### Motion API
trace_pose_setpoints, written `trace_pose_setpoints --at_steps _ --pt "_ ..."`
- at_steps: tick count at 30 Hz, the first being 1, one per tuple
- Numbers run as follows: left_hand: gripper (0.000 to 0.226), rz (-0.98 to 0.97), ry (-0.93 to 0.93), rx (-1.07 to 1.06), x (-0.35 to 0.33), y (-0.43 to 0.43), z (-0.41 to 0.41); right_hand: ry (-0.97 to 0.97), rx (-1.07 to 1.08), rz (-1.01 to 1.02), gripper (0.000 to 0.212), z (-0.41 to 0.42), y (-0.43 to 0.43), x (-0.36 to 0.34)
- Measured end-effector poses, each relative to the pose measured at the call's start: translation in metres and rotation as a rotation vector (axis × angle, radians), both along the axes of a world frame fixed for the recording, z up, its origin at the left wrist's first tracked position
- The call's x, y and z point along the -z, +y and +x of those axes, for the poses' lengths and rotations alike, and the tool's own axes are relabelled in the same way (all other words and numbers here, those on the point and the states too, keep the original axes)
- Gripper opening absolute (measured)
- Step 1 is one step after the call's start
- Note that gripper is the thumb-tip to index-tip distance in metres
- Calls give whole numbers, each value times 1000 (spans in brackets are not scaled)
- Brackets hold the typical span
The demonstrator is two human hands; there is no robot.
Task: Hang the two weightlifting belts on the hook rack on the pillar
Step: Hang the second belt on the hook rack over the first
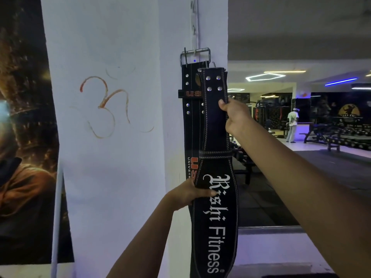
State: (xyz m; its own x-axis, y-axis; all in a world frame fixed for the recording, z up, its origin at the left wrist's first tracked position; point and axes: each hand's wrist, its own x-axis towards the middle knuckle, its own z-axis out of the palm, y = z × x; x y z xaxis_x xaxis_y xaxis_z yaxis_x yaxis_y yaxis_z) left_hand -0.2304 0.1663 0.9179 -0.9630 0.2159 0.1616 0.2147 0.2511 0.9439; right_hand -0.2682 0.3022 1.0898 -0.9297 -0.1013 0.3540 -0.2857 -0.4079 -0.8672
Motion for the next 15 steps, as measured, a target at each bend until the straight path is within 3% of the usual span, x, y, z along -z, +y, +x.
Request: trace_pose_setpoints --at_steps 7,12,15 --pt "24 307 65 -55 -33 12 -6 19 27 10 27 7 4 1" --pt "50 242 -75 -47 9 12 4 25 43 -35 25 7 9 3" --pt "43 250 -51 -36 3 14 8 13 35 -47 25 8 11 7"
